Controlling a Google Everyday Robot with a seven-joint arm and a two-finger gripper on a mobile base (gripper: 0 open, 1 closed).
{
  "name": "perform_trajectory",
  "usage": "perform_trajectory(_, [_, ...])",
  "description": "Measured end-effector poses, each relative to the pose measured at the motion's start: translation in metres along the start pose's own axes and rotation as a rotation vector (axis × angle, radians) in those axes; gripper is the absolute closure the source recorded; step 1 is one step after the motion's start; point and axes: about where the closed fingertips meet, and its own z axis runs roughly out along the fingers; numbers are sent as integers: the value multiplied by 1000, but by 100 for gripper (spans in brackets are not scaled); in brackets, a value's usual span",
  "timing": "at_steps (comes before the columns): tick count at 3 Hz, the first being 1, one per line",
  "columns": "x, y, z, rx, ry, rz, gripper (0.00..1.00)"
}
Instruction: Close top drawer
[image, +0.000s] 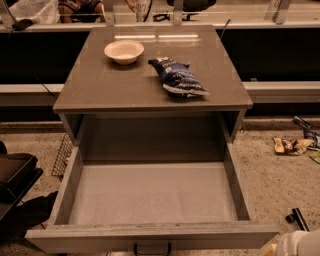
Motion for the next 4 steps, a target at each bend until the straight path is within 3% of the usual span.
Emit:
perform_trajectory(2, [-43, 30, 61, 68, -27, -155, 100])
perform_trajectory(4, [-81, 17, 107, 104, -122, -293, 100])
